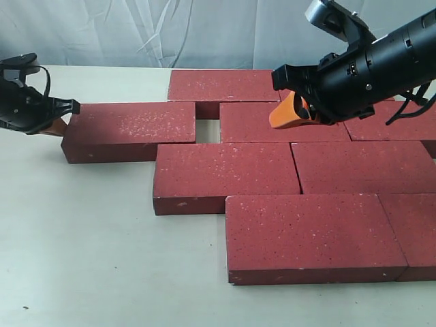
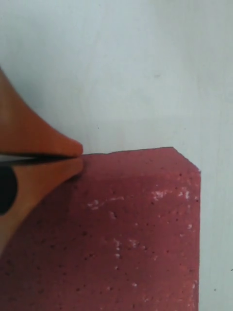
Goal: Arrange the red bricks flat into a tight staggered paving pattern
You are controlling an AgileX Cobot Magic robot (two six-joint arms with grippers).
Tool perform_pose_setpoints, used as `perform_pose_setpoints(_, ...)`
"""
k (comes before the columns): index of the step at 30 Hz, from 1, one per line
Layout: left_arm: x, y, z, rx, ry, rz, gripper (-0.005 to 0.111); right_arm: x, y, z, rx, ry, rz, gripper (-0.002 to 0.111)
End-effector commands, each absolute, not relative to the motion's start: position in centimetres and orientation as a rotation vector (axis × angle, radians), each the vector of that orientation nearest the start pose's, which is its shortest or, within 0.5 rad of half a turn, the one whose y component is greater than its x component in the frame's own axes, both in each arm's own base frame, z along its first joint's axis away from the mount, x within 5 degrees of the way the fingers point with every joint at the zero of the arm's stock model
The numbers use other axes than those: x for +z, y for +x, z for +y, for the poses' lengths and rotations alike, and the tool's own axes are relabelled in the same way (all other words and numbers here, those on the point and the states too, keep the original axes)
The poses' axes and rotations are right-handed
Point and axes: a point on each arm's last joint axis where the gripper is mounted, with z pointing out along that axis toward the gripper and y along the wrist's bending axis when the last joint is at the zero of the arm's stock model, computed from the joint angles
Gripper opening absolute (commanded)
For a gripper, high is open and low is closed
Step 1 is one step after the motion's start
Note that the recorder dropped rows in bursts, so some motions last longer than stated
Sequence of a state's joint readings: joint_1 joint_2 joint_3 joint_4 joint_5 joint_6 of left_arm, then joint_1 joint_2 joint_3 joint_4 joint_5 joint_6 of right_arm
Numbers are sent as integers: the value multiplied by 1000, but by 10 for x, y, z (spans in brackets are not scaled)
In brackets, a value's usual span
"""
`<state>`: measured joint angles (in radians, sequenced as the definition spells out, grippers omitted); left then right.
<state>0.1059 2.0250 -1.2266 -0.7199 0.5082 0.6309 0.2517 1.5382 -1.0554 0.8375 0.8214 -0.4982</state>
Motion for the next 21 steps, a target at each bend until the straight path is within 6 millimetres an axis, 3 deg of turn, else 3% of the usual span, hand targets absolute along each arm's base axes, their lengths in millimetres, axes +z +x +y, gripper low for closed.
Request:
perform_pose_setpoints(1, 136, 403, 0, -411, -22, 2631, 0, 267, 286, 124, 886, -354, 2553, -1)
perform_pose_setpoints(15, 137, 404, -37, -408, 153, 2607, 0, 267, 285, 124, 888, -356, 2556, -1)
perform_pose_setpoints(21, 137, 406, -33, -321, 219, 2582, 0, 267, 285, 124, 888, -356, 2556, -1)
